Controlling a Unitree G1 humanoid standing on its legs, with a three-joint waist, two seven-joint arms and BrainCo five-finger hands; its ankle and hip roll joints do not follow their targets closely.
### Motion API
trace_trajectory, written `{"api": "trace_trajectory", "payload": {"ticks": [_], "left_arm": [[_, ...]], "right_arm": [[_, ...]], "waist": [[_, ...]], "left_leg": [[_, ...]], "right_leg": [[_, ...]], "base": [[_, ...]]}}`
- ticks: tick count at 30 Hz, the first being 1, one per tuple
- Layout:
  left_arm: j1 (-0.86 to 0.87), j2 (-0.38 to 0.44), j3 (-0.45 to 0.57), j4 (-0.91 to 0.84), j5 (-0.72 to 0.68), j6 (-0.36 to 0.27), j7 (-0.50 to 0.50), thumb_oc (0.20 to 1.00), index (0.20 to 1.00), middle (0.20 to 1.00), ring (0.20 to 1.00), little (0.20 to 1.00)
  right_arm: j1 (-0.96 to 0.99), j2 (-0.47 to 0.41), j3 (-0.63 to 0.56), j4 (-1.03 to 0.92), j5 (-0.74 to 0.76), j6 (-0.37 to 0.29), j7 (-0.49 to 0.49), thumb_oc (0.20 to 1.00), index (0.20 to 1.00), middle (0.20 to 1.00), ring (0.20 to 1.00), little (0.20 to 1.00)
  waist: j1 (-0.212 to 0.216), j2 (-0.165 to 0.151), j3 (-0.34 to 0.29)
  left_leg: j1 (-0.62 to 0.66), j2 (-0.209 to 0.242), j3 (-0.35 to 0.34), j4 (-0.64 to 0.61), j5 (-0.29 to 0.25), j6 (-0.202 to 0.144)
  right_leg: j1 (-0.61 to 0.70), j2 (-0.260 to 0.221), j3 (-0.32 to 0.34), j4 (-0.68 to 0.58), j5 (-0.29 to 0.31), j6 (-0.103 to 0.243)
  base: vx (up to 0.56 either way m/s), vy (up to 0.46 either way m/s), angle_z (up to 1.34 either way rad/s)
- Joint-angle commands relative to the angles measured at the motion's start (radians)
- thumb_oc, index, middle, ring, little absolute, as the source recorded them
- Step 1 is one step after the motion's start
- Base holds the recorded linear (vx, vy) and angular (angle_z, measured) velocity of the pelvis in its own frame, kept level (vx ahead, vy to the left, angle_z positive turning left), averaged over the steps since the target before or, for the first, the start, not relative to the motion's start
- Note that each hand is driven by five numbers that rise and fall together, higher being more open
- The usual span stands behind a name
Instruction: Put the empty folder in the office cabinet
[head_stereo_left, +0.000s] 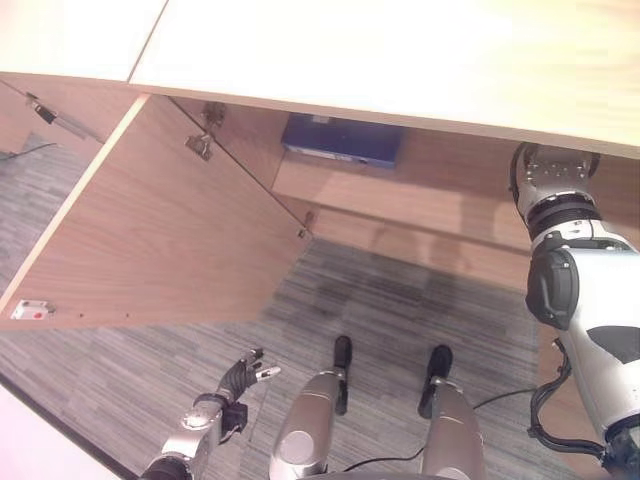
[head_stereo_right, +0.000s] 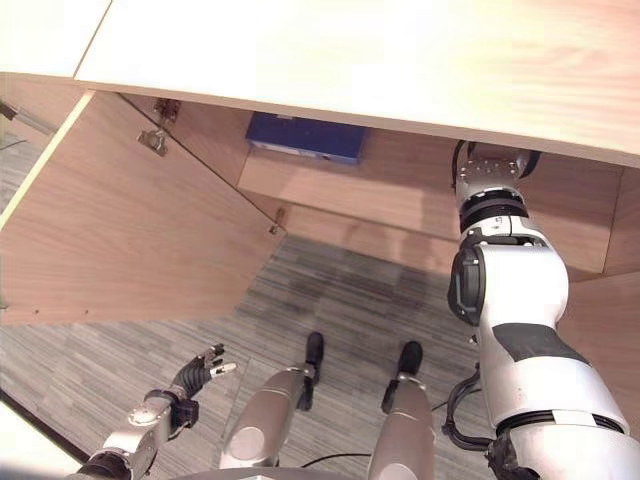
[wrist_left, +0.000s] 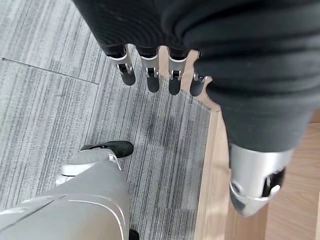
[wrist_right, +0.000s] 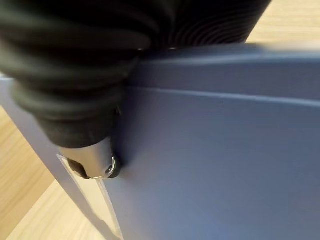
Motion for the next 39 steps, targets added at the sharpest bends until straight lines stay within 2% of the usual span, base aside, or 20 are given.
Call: {"api": "trace_trajectory", "payload": {"ticks": [1, 6, 7, 8, 9, 16, 21, 27, 29, 31, 33, 34, 35, 36, 37, 38, 39], "left_arm": [[-0.004, 0.079, -0.035, -0.019, 0.000, -0.023, 0.021, 1.000, 1.000, 1.000, 1.000, 1.000], [-0.008, 0.098, -0.053, -0.070, -0.016, -0.031, 0.028, 1.000, 1.000, 1.000, 1.000, 1.000], [-0.008, 0.099, -0.054, -0.077, -0.016, -0.032, 0.029, 1.000, 1.000, 1.000, 1.000, 1.000], [-0.006, 0.100, -0.054, -0.077, -0.016, -0.031, 0.029, 1.000, 1.000, 1.000, 1.000, 1.000], [-0.009, 0.106, -0.062, -0.090, -0.020, -0.033, 0.029, 1.000, 1.000, 1.000, 1.000, 1.000], [-0.010, 0.116, -0.050, -0.121, -0.036, -0.038, 0.032, 1.000, 1.000, 1.000, 1.000, 1.000], [0.002, 0.117, -0.045, -0.116, -0.030, -0.036, 0.025, 1.000, 1.000, 1.000, 1.000, 1.000], [0.017, 0.121, -0.045, -0.110, -0.024, -0.018, 0.010, 1.000, 1.000, 1.000, 1.000, 1.000], [0.000, 0.125, -0.054, -0.103, -0.019, -0.014, 0.007, 1.000, 1.000, 1.000, 1.000, 1.000], [-0.013, 0.124, -0.055, -0.100, -0.016, -0.010, 0.006, 1.000, 1.000, 1.000, 1.000, 1.000], [-0.022, 0.125, -0.056, -0.096, -0.021, -0.009, 0.009, 1.000, 1.000, 1.000, 1.000, 1.000], [-0.027, 0.116, -0.054, -0.087, -0.019, -0.002, 0.009, 1.000, 1.000, 1.000, 1.000, 1.000], [-0.024, 0.104, -0.054, -0.074, -0.013, 0.001, 0.006, 1.000, 1.000, 1.000, 1.000, 1.000], [-0.026, 0.101, -0.057, -0.072, -0.012, 0.001, 0.006, 1.000, 1.000, 1.000, 1.000, 1.000], [-0.021, 0.098, -0.061, -0.065, -0.011, 0.002, 0.005, 1.000, 1.000, 1.000, 1.000, 1.000], [-0.015, 0.093, -0.071, -0.051, -0.008, -0.005, 0.005, 1.000, 1.000, 1.000, 1.000, 1.000], [-0.017, 0.094, -0.076, -0.044, -0.003, -0.008, 0.006, 1.000, 1.000, 1.000, 1.000, 1.000]], "right_arm": [[-0.072, -0.069, 0.083, -0.045, -0.036, -0.018, 0.030, 0.200, 0.200, 0.200, 0.200, 0.200], [-0.059, -0.072, 0.074, -0.034, -0.033, -0.033, 0.005, 0.200, 0.200, 0.200, 0.200, 0.200], [-0.058, -0.072, 0.073, -0.037, -0.034, -0.036, 0.002, 0.200, 0.200, 0.200, 0.200, 0.200], [-0.056, -0.072, 0.072, -0.038, -0.034, -0.037, 0.001, 0.200, 0.200, 0.200, 0.200, 0.200], [-0.054, -0.075, 0.077, -0.035, -0.043, -0.035, -0.007, 0.200, 0.200, 0.200, 0.200, 0.200], [-0.001, -0.106, 0.084, -0.020, -0.077, -0.021, -0.015, 0.200, 0.200, 0.200, 0.200, 0.200], [0.017, -0.118, 0.070, -0.013, -0.058, -0.020, 0.001, 0.200, 0.200, 0.200, 0.200, 0.200], [0.052, -0.096, 0.047, -0.049, -0.034, -0.046, 0.010, 0.200, 0.200, 0.200, 0.200, 0.200], [0.064, -0.096, 0.026, -0.072, -0.020, -0.068, 0.013, 0.200, 0.200, 0.200, 0.200, 0.200], [0.078, -0.087, 0.011, -0.084, -0.015, -0.070, 0.011, 0.200, 0.200, 0.200, 0.200, 0.200], [0.086, -0.081, 0.011, -0.094, -0.020, -0.068, 0.011, 0.200, 0.200, 0.200, 0.200, 0.200], [0.089, -0.060, 0.015, -0.106, -0.024, -0.071, 0.014, 0.200, 0.200, 0.200, 0.200, 0.200], [0.090, -0.041, 0.021, -0.124, -0.037, -0.072, 0.023, 0.200, 0.200, 0.200, 0.200, 0.200], [0.091, -0.043, 0.022, -0.126, -0.039, -0.073, 0.021, 0.200, 0.200, 0.200, 0.200, 0.200], [0.083, -0.038, 0.030, -0.128, -0.040, -0.070, 0.024, 0.200, 0.200, 0.200, 0.200, 0.200], [0.075, -0.020, 0.043, -0.120, -0.031, -0.068, 0.029, 0.200, 0.200, 0.200, 0.200, 0.200], [0.071, -0.013, 0.044, -0.119, -0.028, -0.069, 0.034, 0.200, 0.200, 0.200, 0.200, 0.200]], "waist": [[0.027, -0.022, -0.030], [0.027, 0.002, -0.006], [0.026, 0.002, -0.010], [0.027, 0.003, -0.007], [0.024, 0.006, 0.000], [0.012, 0.031, 0.018], [0.010, 0.043, 0.019], [0.003, 0.047, 0.037], [-0.009, 0.034, 0.078], [-0.019, 0.025, 0.099], [-0.020, 0.020, 0.102], [-0.005, 0.026, 0.099], [0.034, 0.044, 0.103], [0.031, 0.037, 0.098], [0.048, 0.039, 0.102], [0.072, 0.038, 0.103], [0.081, 0.031, 0.097]], "left_leg": [[-0.017, -0.008, -0.059, 0.028, -0.081, 0.000], [-0.102, -0.011, -0.060, 0.083, -0.087, 0.009], [-0.111, -0.013, -0.067, 0.099, -0.110, 0.008], [-0.122, -0.012, -0.058, 0.103, -0.095, 0.010], [-0.151, -0.019, -0.068, 0.145, -0.130, 0.010], [-0.281, -0.033, -0.065, 0.222, -0.145, 0.014], [-0.277, -0.030, -0.054, 0.207, -0.141, 0.015], [-0.218, 0.004, -0.050, 0.206, -0.148, 0.008], [-0.256, 0.021, -0.046, 0.305, -0.116, -0.012], [-0.293, 0.024, -0.049, 0.389, -0.101, -0.017], [-0.296, 0.014, -0.054, 0.385, -0.102, -0.014], [-0.295, -0.035, -0.062, 0.311, -0.072, -0.007], [-0.333, -0.078, -0.073, 0.188, 0.053, -0.004], [-0.318, -0.086, -0.079, 0.178, 0.035, -0.010], [-0.339, -0.101, -0.095, 0.149, 0.063, -0.014], [-0.333, -0.095, -0.109, 0.096, 0.096, -0.013], [-0.316, -0.092, -0.117, 0.068, 0.094, -0.006]], "right_leg": [[0.046, 0.032, 0.028, 0.096, -0.186, 0.043], [-0.042, 0.030, 0.040, 0.156, -0.200, 0.035], [-0.049, 0.031, 0.054, 0.172, -0.223, 0.037], [-0.059, 0.028, 0.044, 0.173, -0.208, 0.034], [-0.083, 0.027, 0.059, 0.210, -0.240, 0.035], [-0.220, 0.016, 0.079, 0.312, -0.262, 0.031], [-0.233, 0.023, 0.090, 0.318, -0.262, 0.027], [-0.184, 0.048, 0.099, 0.311, -0.293, 0.008], [-0.161, 0.045, 0.081, 0.311, -0.301, -0.020], [-0.151, 0.042, 0.064, 0.326, -0.316, -0.039], [-0.139, 0.047, 0.055, 0.330, -0.325, -0.042], [-0.098, 0.077, 0.051, 0.320, -0.338, -0.040], [-0.062, 0.131, 0.042, 0.295, -0.333, -0.045], [-0.050, 0.131, 0.058, 0.288, -0.350, -0.045], [-0.039, 0.150, 0.060, 0.290, -0.357, -0.043], [-0.037, 0.171, 0.067, 0.279, -0.352, -0.041], [-0.031, 0.180, 0.077, 0.279, -0.352, -0.038]], "base": [[-0.04, -0.012, 0.05], [-0.06, -0.004, 0.02], [-0.03, 0.009, 0.01], [0.06, -0.016, 0.00], [-0.06, 0.000, 0.03], [-0.05, -0.006, 0.05], [-0.01, -0.008, -0.01], [-0.01, -0.103, -0.08], [-0.10, -0.219, -0.04], [-0.06, -0.161, 0.16], [0.08, -0.069, 0.25], [0.21, 0.036, 0.23], [0.30, 0.003, 0.29], [0.24, 0.050, 0.02], [0.13, 0.028, -0.43], [0.10, 0.070, -0.68], [0.08, 0.039, -0.83]]}}
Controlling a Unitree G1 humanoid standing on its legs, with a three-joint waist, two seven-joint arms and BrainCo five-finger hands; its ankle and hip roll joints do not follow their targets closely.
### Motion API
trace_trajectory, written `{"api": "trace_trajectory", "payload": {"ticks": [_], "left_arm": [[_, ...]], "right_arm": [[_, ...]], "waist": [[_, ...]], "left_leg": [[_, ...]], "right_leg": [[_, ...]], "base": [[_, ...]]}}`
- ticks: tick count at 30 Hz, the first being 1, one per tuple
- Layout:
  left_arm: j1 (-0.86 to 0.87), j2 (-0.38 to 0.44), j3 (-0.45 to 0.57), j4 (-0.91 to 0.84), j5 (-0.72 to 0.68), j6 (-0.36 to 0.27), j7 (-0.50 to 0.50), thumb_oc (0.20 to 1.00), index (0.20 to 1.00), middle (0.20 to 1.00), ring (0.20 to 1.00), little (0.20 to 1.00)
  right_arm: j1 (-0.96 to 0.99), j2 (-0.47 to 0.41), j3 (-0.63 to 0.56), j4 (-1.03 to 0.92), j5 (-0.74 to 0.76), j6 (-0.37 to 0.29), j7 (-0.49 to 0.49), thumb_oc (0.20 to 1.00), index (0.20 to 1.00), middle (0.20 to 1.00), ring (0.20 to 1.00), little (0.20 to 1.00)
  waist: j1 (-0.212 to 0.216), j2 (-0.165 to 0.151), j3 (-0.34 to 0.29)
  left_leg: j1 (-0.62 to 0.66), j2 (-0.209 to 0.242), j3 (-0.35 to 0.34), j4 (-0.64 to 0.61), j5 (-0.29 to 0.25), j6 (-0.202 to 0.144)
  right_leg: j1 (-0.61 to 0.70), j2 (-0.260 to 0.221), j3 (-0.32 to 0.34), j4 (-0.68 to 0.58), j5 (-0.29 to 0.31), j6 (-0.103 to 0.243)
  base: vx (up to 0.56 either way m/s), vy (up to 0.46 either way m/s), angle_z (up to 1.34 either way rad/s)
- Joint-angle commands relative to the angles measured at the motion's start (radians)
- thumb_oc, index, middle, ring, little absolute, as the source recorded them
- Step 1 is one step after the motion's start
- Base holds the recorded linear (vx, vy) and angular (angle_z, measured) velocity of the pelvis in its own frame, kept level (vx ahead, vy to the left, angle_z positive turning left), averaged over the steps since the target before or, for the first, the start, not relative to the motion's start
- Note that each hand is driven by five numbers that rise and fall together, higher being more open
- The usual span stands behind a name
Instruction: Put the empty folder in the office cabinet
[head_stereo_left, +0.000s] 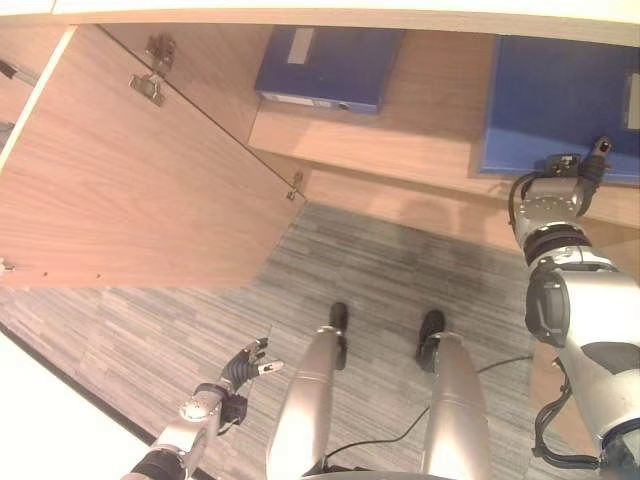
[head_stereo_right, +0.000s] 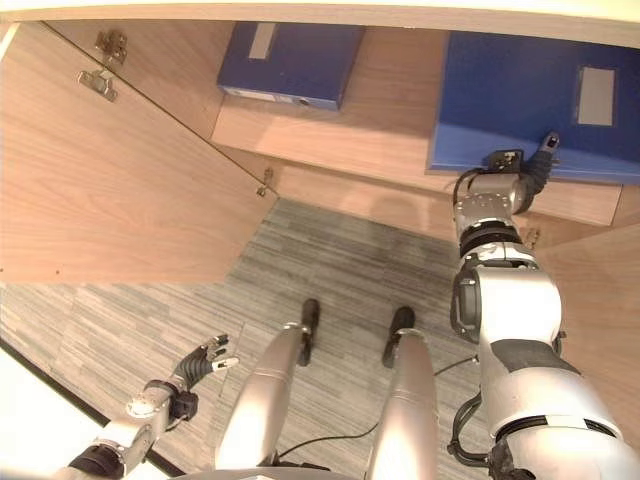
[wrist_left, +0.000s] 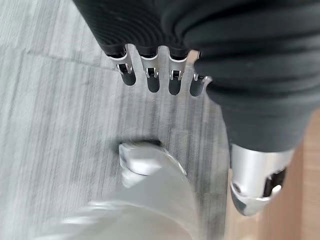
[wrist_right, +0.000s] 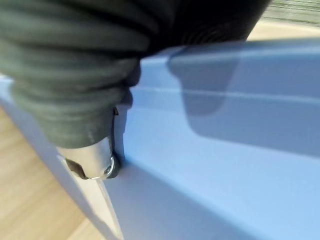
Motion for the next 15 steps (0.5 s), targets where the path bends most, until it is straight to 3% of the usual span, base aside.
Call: {"api": "trace_trajectory", "payload": {"ticks": [1, 5, 9, 10, 11, 12, 15], "left_arm": [[0.018, 0.070, 0.015, 0.010, 0.009, -0.020, 0.009, 1.000, 1.000, 1.000, 1.000, 1.000], [0.000, 0.075, 0.005, 0.017, 0.013, -0.022, 0.005, 1.000, 1.000, 1.000, 1.000, 1.000], [-0.005, 0.066, 0.006, 0.022, 0.002, -0.018, -0.003, 1.000, 1.000, 1.000, 1.000, 1.000], [-0.006, 0.073, 0.011, 0.022, 0.002, -0.015, -0.005, 1.000, 1.000, 1.000, 1.000, 1.000], [-0.013, 0.087, 0.027, 0.026, -0.009, -0.019, -0.001, 1.000, 1.000, 1.000, 1.000, 1.000], [-0.017, 0.092, 0.036, 0.036, -0.021, -0.019, 0.010, 1.000, 1.000, 1.000, 1.000, 1.000], [-0.011, 0.101, 0.041, 0.035, -0.020, -0.023, 0.014, 1.000, 1.000, 1.000, 1.000, 1.000]], "right_arm": [[-0.029, -0.031, 0.012, -0.117, -0.022, -0.032, 0.056, 0.200, 0.200, 0.200, 0.200, 0.200], [-0.041, -0.021, 0.003, -0.123, -0.007, -0.032, 0.059, 0.200, 0.200, 0.200, 0.200, 0.200], [-0.023, 0.009, 0.006, -0.138, 0.001, -0.035, 0.067, 0.200, 0.200, 0.200, 0.200, 0.200], [-0.014, 0.015, -0.001, -0.143, 0.000, -0.034, 0.072, 0.200, 0.200, 0.200, 0.200, 0.200], [-0.019, 0.025, 0.002, -0.143, -0.002, -0.029, 0.079, 0.200, 0.200, 0.200, 0.200, 0.200], [-0.029, 0.038, 0.009, -0.146, -0.014, -0.021, 0.079, 0.200, 0.200, 0.200, 0.200, 0.200], [-0.039, 0.037, 0.014, -0.138, -0.023, -0.002, 0.076, 0.200, 0.200, 0.200, 0.200, 0.200]], "waist": [[0.055, 0.002, -0.002], [0.063, -0.024, -0.010], [0.076, -0.073, -0.045], [0.080, -0.083, -0.041], [0.079, -0.090, -0.023], [0.075, -0.081, -0.007], [0.065, -0.063, -0.004]], "left_leg": [[0.057, 0.050, -0.008, -0.167, 0.209, -0.009], [0.051, 0.040, -0.006, -0.158, 0.204, 0.004], [0.080, 0.037, 0.001, -0.175, 0.180, 0.022], [0.098, 0.036, 0.003, -0.180, 0.170, 0.031], [0.127, 0.043, 0.009, -0.183, 0.154, 0.049], [0.148, 0.059, 0.016, -0.186, 0.148, 0.059], [0.170, 0.073, 0.033, -0.181, 0.119, 0.071]], "right_leg": [[0.245, 0.073, 0.010, 0.072, -0.241, 0.068], [0.261, 0.054, 0.018, 0.055, -0.231, 0.078], [0.325, 0.038, 0.047, -0.020, -0.194, 0.108], [0.331, 0.035, 0.046, -0.013, -0.170, 0.126], [0.288, 0.022, 0.032, 0.068, -0.081, 0.186], [0.246, 0.004, 0.004, 0.140, -0.001, 0.214], [0.214, -0.029, -0.014, 0.144, -0.008, 0.238]], "base": [[0.14, 0.025, -0.87], [0.10, 0.073, -0.57], [0.14, 0.082, -0.07], [0.06, 0.126, -0.68], [0.01, 0.230, -0.35], [0.05, 0.234, -0.04], [0.09, 0.093, -0.24]]}}
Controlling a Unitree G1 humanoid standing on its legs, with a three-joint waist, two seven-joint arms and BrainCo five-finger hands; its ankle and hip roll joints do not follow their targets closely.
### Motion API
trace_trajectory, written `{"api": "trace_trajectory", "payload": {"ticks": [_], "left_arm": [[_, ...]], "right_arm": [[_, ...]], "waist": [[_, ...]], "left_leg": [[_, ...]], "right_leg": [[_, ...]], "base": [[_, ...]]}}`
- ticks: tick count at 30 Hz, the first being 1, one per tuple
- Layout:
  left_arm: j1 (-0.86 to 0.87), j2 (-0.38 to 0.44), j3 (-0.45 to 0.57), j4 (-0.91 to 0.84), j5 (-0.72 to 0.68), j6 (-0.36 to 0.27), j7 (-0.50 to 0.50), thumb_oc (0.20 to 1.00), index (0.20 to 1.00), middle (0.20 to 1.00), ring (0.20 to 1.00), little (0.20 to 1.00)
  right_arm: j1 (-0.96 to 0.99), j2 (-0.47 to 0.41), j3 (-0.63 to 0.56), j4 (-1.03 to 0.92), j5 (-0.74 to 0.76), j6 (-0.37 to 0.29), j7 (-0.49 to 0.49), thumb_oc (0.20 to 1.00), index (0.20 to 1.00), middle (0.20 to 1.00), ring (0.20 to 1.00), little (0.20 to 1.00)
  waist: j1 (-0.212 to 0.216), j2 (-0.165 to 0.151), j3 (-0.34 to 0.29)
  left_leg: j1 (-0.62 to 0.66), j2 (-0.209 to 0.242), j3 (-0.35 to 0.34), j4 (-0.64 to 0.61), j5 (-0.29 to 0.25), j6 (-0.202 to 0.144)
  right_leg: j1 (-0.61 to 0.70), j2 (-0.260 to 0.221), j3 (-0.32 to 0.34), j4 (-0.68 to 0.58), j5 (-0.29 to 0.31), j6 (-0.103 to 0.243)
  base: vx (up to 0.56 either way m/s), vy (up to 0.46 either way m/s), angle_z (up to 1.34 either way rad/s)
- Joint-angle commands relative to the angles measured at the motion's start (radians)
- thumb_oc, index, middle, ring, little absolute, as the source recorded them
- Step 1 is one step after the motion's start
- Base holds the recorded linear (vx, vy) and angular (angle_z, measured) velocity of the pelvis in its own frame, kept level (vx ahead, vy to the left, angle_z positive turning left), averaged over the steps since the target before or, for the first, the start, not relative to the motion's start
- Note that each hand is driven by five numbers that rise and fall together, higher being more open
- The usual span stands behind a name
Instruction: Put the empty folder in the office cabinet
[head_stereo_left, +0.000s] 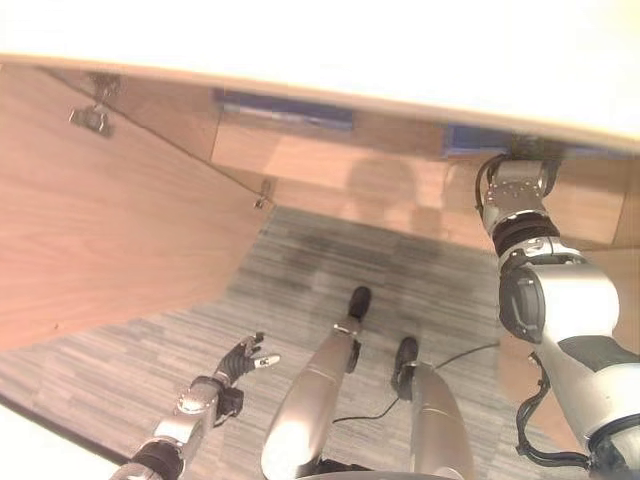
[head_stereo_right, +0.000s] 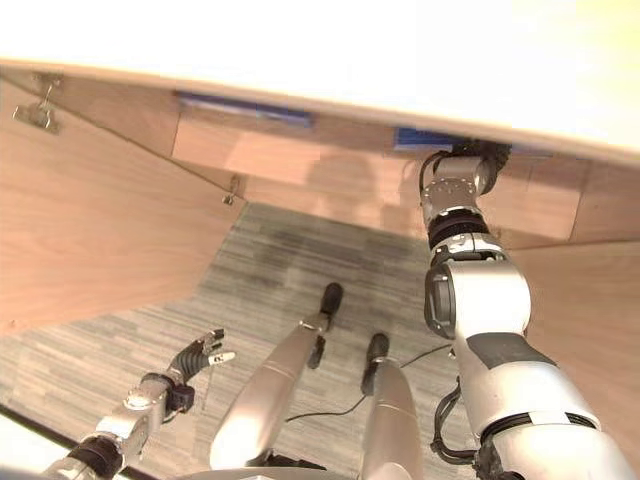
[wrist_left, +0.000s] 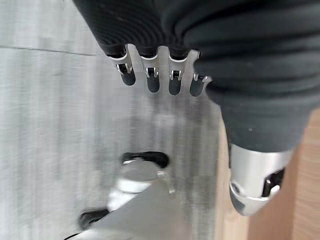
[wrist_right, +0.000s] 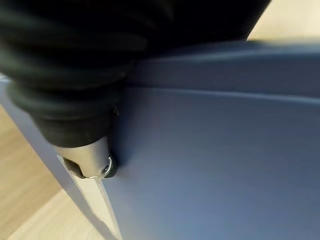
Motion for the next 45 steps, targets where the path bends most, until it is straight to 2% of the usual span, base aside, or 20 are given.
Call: {"api": "trace_trajectory", "payload": {"ticks": [1, 2, 4, 6, 7, 12, 16, 18, 27, 29, 30, 31, 32, 33, 37, 45], "left_arm": [[0.051, 0.029, 0.017, 0.018, -0.020, -0.013, 0.010, 1.000, 1.000, 1.000, 1.000, 1.000], [0.050, 0.027, 0.017, 0.022, -0.020, -0.014, 0.010, 1.000, 1.000, 1.000, 1.000, 1.000], [0.041, 0.015, 0.016, 0.034, -0.032, -0.017, 0.005, 1.000, 1.000, 1.000, 1.000, 1.000], [0.037, 0.012, 0.010, 0.055, -0.036, -0.020, 0.003, 1.000, 1.000, 1.000, 1.000, 1.000], [0.047, 0.010, 0.004, 0.054, -0.017, -0.025, -0.003, 1.000, 1.000, 1.000, 1.000, 1.000], [0.081, -0.006, 0.004, 0.047, -0.006, -0.021, -0.013, 1.000, 1.000, 1.000, 1.000, 1.000], [0.103, -0.016, -0.010, 0.047, 0.012, -0.007, -0.027, 1.000, 1.000, 1.000, 1.000, 1.000], [0.117, -0.011, -0.015, 0.043, 0.025, 0.001, -0.031, 1.000, 1.000, 1.000, 1.000, 1.000], [0.107, 0.011, -0.022, 0.035, 0.017, 0.001, -0.017, 1.000, 1.000, 1.000, 1.000, 1.000], [0.099, 0.016, -0.019, 0.040, 0.010, 0.000, -0.009, 1.000, 1.000, 1.000, 1.000, 1.000], [0.100, 0.016, -0.019, 0.040, 0.010, 0.000, -0.009, 1.000, 1.000, 1.000, 1.000, 1.000], [0.098, 0.021, -0.013, 0.044, 0.005, -0.001, -0.005, 1.000, 1.000, 1.000, 1.000, 1.000], [0.098, 0.020, -0.013, 0.044, 0.005, -0.001, -0.005, 1.000, 1.000, 1.000, 1.000, 1.000], [0.101, 0.023, -0.005, 0.044, -0.001, -0.003, -0.003, 1.000, 1.000, 1.000, 1.000, 1.000], [0.100, 0.034, -0.003, 0.045, -0.010, -0.012, 0.003, 1.000, 1.000, 1.000, 1.000, 1.000], [0.091, 0.051, -0.025, -0.009, 0.000, -0.020, 0.009, 1.000, 1.000, 1.000, 1.000, 1.000]], "right_arm": [[-0.012, -0.055, 0.021, -0.088, -0.028, -0.004, 0.046, 0.200, 0.200, 0.200, 0.200, 0.200], [-0.012, -0.053, 0.021, -0.087, -0.029, -0.005, 0.047, 0.200, 0.200, 0.200, 0.200, 0.200], [-0.009, -0.043, 0.021, -0.082, -0.030, -0.007, 0.045, 0.200, 0.200, 0.200, 0.200, 0.200], [-0.007, -0.053, 0.022, -0.088, -0.022, -0.008, 0.043, 0.200, 0.200, 0.200, 0.200, 0.200], [-0.002, -0.065, 0.027, -0.089, -0.026, 0.001, 0.047, 0.200, 0.200, 0.200, 0.200, 0.200], [0.006, -0.087, 0.037, -0.069, -0.031, 0.008, 0.053, 0.200, 0.200, 0.200, 0.200, 0.200], [0.017, -0.094, 0.034, -0.059, -0.023, 0.012, 0.059, 0.200, 0.200, 0.200, 0.200, 0.200], [0.007, -0.125, 0.031, -0.055, -0.007, 0.005, 0.065, 0.200, 0.200, 0.200, 0.200, 0.200], [-0.089, -0.202, 0.081, -0.056, -0.019, 0.001, 0.047, 0.200, 0.200, 0.200, 0.200, 0.200], [-0.113, -0.221, 0.098, -0.048, -0.026, 0.003, 0.041, 0.200, 0.200, 0.200, 0.200, 0.200], [-0.114, -0.221, 0.099, -0.046, -0.026, 0.004, 0.041, 0.200, 0.200, 0.200, 0.200, 0.200], [-0.122, -0.228, 0.108, -0.047, -0.032, 0.007, 0.039, 0.200, 0.200, 0.200, 0.200, 0.200], [-0.124, -0.229, 0.109, -0.046, -0.033, 0.008, 0.038, 0.200, 0.200, 0.200, 0.200, 0.200], [-0.129, -0.244, 0.119, -0.048, -0.048, 0.013, 0.037, 0.200, 0.200, 0.200, 0.200, 0.200], [-0.139, -0.281, 0.138, -0.031, -0.053, 0.016, 0.034, 0.200, 0.200, 0.200, 0.200, 0.200], [-0.106, -0.267, 0.126, 0.015, -0.040, 0.027, 0.033, 0.200, 0.200, 0.200, 0.200, 0.200]], "waist": [[0.008, 0.040, -0.002], [0.009, 0.044, 0.000], [0.001, 0.047, 0.008], [-0.020, 0.050, 0.016], [-0.027, 0.039, 0.019], [-0.023, 0.043, 0.004], [-0.024, 0.039, -0.018], [-0.018, 0.031, -0.041], [-0.009, 0.036, -0.045], [-0.009, 0.040, -0.046], [-0.008, 0.041, -0.040], [-0.008, 0.042, -0.043], [-0.007, 0.043, -0.035], [-0.008, 0.043, -0.037], [-0.001, 0.062, -0.021], [-0.002, 0.089, 0.002]], "left_leg": [[0.047, 0.070, -0.011, -0.080, -0.071, -0.059], [0.045, 0.076, -0.004, -0.084, -0.055, -0.059], [0.082, 0.092, -0.008, -0.104, -0.080, -0.084], [0.114, 0.086, -0.022, -0.102, -0.110, -0.091], [0.106, 0.064, -0.015, -0.066, -0.131, -0.091], [0.130, 0.063, -0.016, -0.074, -0.128, -0.088], [0.156, 0.069, -0.030, -0.100, -0.126, -0.096], [0.174, 0.078, -0.060, -0.127, -0.119, -0.112], [0.151, 0.087, -0.095, -0.140, -0.106, -0.129], [0.135, 0.087, -0.109, -0.120, -0.130, -0.130], [0.125, 0.085, -0.103, -0.115, -0.114, -0.130], [0.124, 0.088, -0.116, -0.106, -0.138, -0.130], [0.110, 0.086, -0.109, -0.099, -0.118, -0.130], [0.092, 0.085, -0.123, -0.072, -0.152, -0.129], [-0.004, 0.071, -0.142, -0.015, -0.162, -0.129], [-0.101, 0.061, -0.144, 0.088, -0.193, -0.114]], "right_leg": [[0.069, -0.059, -0.027, -0.197, 0.071, -0.014], [0.078, -0.057, -0.043, -0.223, 0.087, -0.024], [0.067, -0.113, -0.044, -0.405, 0.147, -0.029], [0.058, -0.130, 0.010, -0.504, 0.214, -0.013], [0.101, -0.148, 0.024, -0.571, 0.255, -0.006], [0.129, -0.135, 0.005, -0.568, 0.264, -0.003], [0.160, -0.126, -0.008, -0.576, 0.246, -0.008], [0.185, -0.119, -0.029, -0.560, 0.217, -0.015], [0.155, -0.115, -0.074, -0.483, 0.156, -0.029], [0.136, -0.112, -0.067, -0.436, 0.114, -0.030], [0.126, -0.117, -0.078, -0.432, 0.129, -0.035], [0.123, -0.111, -0.064, -0.410, 0.095, -0.031], [0.110, -0.117, -0.077, -0.405, 0.113, -0.038], [0.092, -0.114, -0.064, -0.356, 0.060, -0.038], [-0.012, -0.124, -0.069, -0.224, -0.017, -0.057], [-0.115, -0.130, -0.055, -0.079, -0.088, -0.079]], "base": [[0.00, 0.011, -0.33], [0.03, -0.055, -0.34], [0.12, -0.111, -0.32], [0.21, -0.188, -0.21], [0.12, -0.129, 0.01], [0.08, -0.071, 0.44], [0.11, -0.090, -0.08], [0.15, -0.195, 0.26], [0.04, -0.083, 0.19], [0.06, -0.052, 0.18], [0.11, -0.054, 0.19], [-0.08, -0.007, 0.16], [0.12, -0.091, 0.14], [0.03, -0.094, 0.19], [0.05, -0.105, 0.35], [0.01, -0.021, 0.03]]}}
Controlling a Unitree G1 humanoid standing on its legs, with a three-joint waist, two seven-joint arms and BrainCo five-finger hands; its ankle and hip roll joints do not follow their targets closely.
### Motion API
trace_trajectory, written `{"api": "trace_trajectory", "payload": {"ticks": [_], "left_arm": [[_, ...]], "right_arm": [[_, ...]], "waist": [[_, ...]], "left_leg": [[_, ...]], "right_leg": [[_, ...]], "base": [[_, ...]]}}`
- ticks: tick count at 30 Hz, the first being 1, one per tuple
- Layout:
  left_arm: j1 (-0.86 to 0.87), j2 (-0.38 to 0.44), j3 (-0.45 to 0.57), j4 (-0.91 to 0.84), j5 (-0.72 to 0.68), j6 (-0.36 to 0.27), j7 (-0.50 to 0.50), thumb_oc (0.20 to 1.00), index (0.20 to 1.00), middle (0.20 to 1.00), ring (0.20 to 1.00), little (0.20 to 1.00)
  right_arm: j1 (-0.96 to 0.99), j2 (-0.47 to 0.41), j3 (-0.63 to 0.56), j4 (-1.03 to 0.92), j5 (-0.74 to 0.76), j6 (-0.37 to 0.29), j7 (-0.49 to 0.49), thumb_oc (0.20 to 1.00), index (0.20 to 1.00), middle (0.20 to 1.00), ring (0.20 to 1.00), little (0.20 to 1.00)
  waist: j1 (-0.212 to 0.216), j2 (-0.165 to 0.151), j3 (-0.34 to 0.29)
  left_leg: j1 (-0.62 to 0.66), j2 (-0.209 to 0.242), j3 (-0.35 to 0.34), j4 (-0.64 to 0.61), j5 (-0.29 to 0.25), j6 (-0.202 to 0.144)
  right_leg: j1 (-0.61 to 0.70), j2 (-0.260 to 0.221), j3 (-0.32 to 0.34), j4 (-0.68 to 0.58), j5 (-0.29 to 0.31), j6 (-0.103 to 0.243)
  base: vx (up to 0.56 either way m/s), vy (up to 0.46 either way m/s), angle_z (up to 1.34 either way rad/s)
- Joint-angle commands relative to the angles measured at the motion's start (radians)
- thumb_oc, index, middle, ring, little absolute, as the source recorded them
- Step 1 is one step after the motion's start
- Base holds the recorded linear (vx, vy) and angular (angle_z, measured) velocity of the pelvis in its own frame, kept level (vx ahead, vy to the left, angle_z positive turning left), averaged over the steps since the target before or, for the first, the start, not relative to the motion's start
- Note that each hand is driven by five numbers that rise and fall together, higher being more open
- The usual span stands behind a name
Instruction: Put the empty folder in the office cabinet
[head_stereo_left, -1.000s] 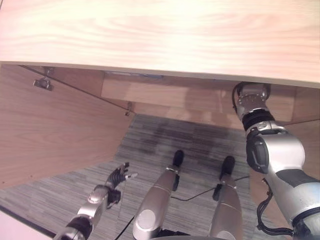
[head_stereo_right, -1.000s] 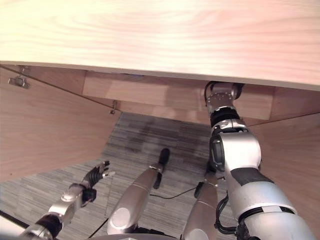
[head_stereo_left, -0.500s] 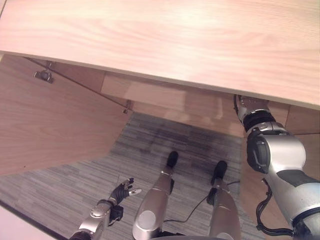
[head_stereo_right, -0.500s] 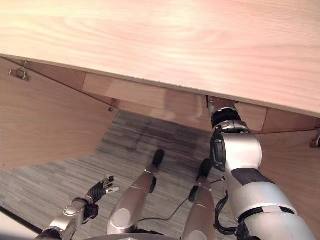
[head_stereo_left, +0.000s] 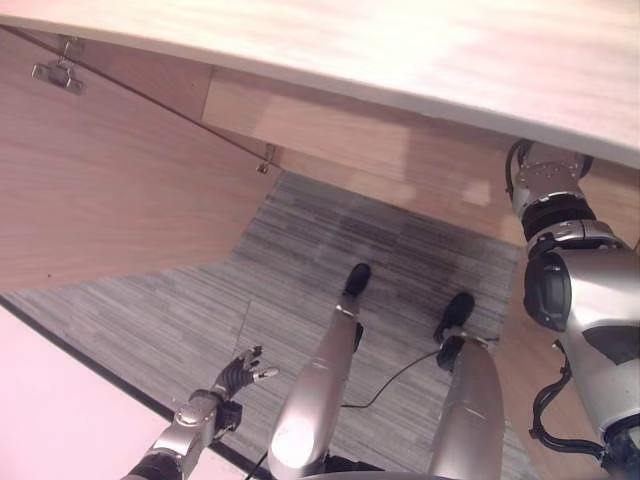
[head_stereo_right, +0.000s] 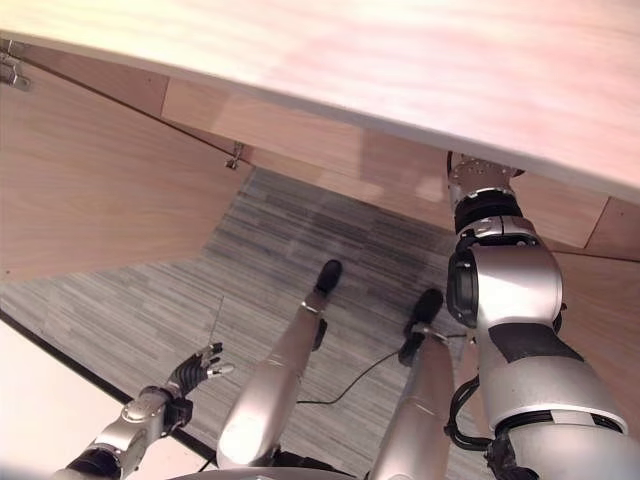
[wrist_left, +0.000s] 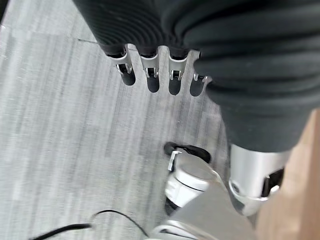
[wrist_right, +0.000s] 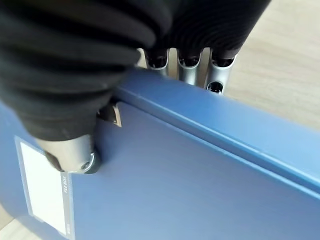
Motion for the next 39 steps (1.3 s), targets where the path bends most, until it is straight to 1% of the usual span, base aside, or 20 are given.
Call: {"api": "trace_trajectory", "payload": {"ticks": [1, 2, 6, 9, 12, 13, 14, 17, 21, 23, 25, 28, 30, 32, 35, 39], "left_arm": [[0.000, 0.066, -0.019, 0.010, -0.002, -0.011, 0.013, 1.000, 1.000, 1.000, 1.000, 1.000], [-0.001, 0.070, -0.019, 0.002, -0.004, -0.012, 0.014, 1.000, 1.000, 1.000, 1.000, 1.000], [-0.003, 0.076, -0.024, -0.003, -0.002, -0.015, 0.022, 1.000, 1.000, 1.000, 1.000, 1.000], [-0.003, 0.080, -0.031, -0.004, 0.008, -0.012, 0.033, 1.000, 1.000, 1.000, 1.000, 1.000], [-0.005, 0.079, -0.036, -0.006, 0.012, -0.012, 0.037, 1.000, 1.000, 1.000, 1.000, 1.000], [-0.006, 0.078, -0.036, -0.005, 0.014, -0.012, 0.039, 1.000, 1.000, 1.000, 1.000, 1.000], [-0.006, 0.078, -0.036, -0.003, 0.014, -0.012, 0.038, 1.000, 1.000, 1.000, 1.000, 1.000], [-0.006, 0.084, -0.036, 0.003, 0.015, -0.012, 0.037, 1.000, 1.000, 1.000, 1.000, 1.000], [-0.005, 0.091, -0.038, 0.009, 0.019, -0.011, 0.040, 1.000, 1.000, 1.000, 1.000, 1.000], [-0.007, 0.092, -0.040, 0.016, 0.023, -0.007, 0.045, 1.000, 1.000, 1.000, 1.000, 1.000], [-0.024, 0.096, -0.056, 0.029, 0.042, -0.003, 0.059, 1.000, 1.000, 1.000, 1.000, 1.000], [-0.035, 0.093, -0.063, 0.045, 0.058, 0.001, 0.066, 1.000, 1.000, 1.000, 1.000, 1.000], [-0.038, 0.092, -0.062, 0.062, 0.067, 0.003, 0.072, 1.000, 1.000, 1.000, 1.000, 1.000], [-0.039, 0.090, -0.061, 0.067, 0.065, 0.001, 0.072, 1.000, 1.000, 1.000, 1.000, 1.000], [-0.037, 0.088, -0.062, 0.072, 0.062, 0.002, 0.072, 1.000, 1.000, 1.000, 1.000, 1.000], [-0.036, 0.082, -0.059, 0.075, 0.053, 0.005, 0.072, 1.000, 1.000, 1.000, 1.000, 1.000]], "right_arm": [[-0.034, -0.143, 0.059, -0.038, -0.075, -0.007, 0.047, 0.200, 0.200, 0.200, 0.200, 0.200], [-0.018, -0.139, 0.050, -0.024, -0.077, -0.003, 0.045, 0.200, 0.200, 0.200, 0.200, 0.200], [-0.015, -0.137, 0.048, 0.000, -0.081, 0.002, 0.040, 0.200, 0.200, 0.200, 0.200, 0.200], [-0.023, -0.131, 0.052, 0.022, -0.078, 0.006, 0.038, 0.200, 0.200, 0.200, 0.200, 0.200], [-0.027, -0.118, 0.053, 0.017, -0.074, 0.001, 0.034, 0.200, 0.200, 0.200, 0.200, 0.200], [-0.026, -0.114, 0.052, 0.016, -0.071, 0.001, 0.035, 0.357, 0.357, 0.357, 0.357, 0.357], [-0.027, -0.109, 0.052, 0.016, -0.066, 0.002, 0.037, 1.000, 1.000, 1.000, 1.000, 1.000], [-0.041, -0.106, 0.058, 0.027, -0.042, 0.006, 0.042, 1.000, 1.000, 1.000, 1.000, 1.000], [-0.063, -0.103, 0.061, 0.051, -0.033, 0.020, 0.026, 1.000, 1.000, 1.000, 1.000, 1.000], [-0.070, -0.104, 0.061, 0.084, -0.045, 0.037, -0.004, 1.000, 1.000, 1.000, 1.000, 1.000], [-0.079, -0.089, 0.056, 0.148, -0.062, 0.079, -0.079, 1.000, 1.000, 1.000, 1.000, 1.000], [-0.078, -0.072, 0.053, 0.180, -0.070, 0.101, -0.121, 1.000, 1.000, 1.000, 1.000, 1.000], [-0.080, -0.064, 0.057, 0.198, -0.103, 0.133, -0.153, 1.000, 1.000, 1.000, 1.000, 1.000], [-0.081, -0.064, 0.061, 0.203, -0.113, 0.143, -0.162, 1.000, 1.000, 1.000, 1.000, 1.000], [-0.073, -0.074, 0.072, 0.225, -0.162, 0.180, -0.186, 1.000, 1.000, 1.000, 1.000, 1.000], [-0.057, -0.071, 0.058, 0.226, -0.162, 0.183, -0.200, 1.000, 1.000, 1.000, 1.000, 1.000]], "waist": [[-0.005, 0.013, -0.033], [-0.007, 0.019, -0.029], [-0.012, 0.024, -0.021], [-0.017, 0.022, -0.018], [-0.022, 0.018, -0.014], [-0.023, 0.017, -0.014], [-0.025, 0.016, -0.013], [-0.028, 0.012, -0.014], [-0.030, 0.006, -0.016], [-0.032, 0.001, -0.018], [-0.038, -0.012, -0.018], [-0.040, -0.025, -0.022], [-0.039, -0.035, -0.029], [-0.039, -0.037, -0.029], [-0.035, -0.048, -0.034], [-0.031, -0.054, -0.038]], "left_leg": [[0.034, 0.032, 0.069, 0.054, -0.148, 0.044], [0.013, 0.027, 0.069, 0.082, -0.161, 0.048], [-0.036, 0.015, 0.072, 0.168, -0.194, 0.060], [-0.060, 0.011, 0.077, 0.213, -0.216, 0.066], [-0.065, 0.009, 0.084, 0.226, -0.222, 0.068], [-0.063, 0.009, 0.086, 0.226, -0.223, 0.069], [-0.062, 0.008, 0.088, 0.226, -0.223, 0.069], [-0.053, 0.010, 0.092, 0.218, -0.224, 0.067], [-0.034, 0.013, 0.094, 0.209, -0.223, 0.064], [-0.023, 0.015, 0.094, 0.203, -0.222, 0.062], [0.016, 0.022, 0.089, 0.172, -0.216, 0.057], [0.044, 0.026, 0.086, 0.147, -0.210, 0.052], [0.070, 0.031, 0.080, 0.120, -0.203, 0.047], [0.082, 0.032, 0.077, 0.108, -0.199, 0.046], [0.099, 0.034, 0.071, 0.098, -0.194, 0.042], [0.113, 0.034, 0.063, 0.087, -0.189, 0.041]], "right_leg": [[0.091, 0.011, 0.026, 0.106, -0.188, 0.033], [0.065, 0.011, 0.032, 0.145, -0.210, 0.025], [0.026, 0.009, 0.044, 0.208, -0.239, 0.010], [0.005, 0.012, 0.054, 0.247, -0.253, 0.003], [0.002, 0.015, 0.060, 0.248, -0.252, 0.001], [0.002, 0.017, 0.059, 0.249, -0.251, 0.001], [0.003, 0.018, 0.061, 0.250, -0.250, -0.001], [0.009, 0.020, 0.064, 0.243, -0.246, -0.001], [0.027, 0.023, 0.065, 0.233, -0.242, -0.002], [0.041, 0.024, 0.064, 0.224, -0.240, -0.002], [0.083, 0.029, 0.060, 0.194, -0.230, -0.003], [0.114, 0.032, 0.056, 0.165, -0.222, -0.002], [0.144, 0.033, 0.050, 0.135, -0.212, -0.001], [0.159, 0.033, 0.047, 0.121, -0.206, 0.000], [0.186, 0.029, 0.040, 0.102, -0.199, 0.001], [0.210, 0.026, 0.036, 0.087, -0.193, 0.003]], "base": [[0.03, -0.027, 0.07], [0.01, -0.004, 0.11], [0.01, 0.004, 0.06], [0.00, 0.000, 0.00], [0.00, 0.000, 0.00], [0.00, 0.000, 0.00], [0.00, 0.000, 0.00], [0.00, 0.000, 0.00], [-0.01, 0.003, -0.02], [-0.01, -0.006, -0.05], [-0.02, -0.022, -0.05], [-0.01, -0.007, -0.02], [-0.01, -0.011, -0.03], [-0.01, -0.009, -0.02], [0.00, -0.002, 0.01], [-0.01, 0.002, 0.03]]}}
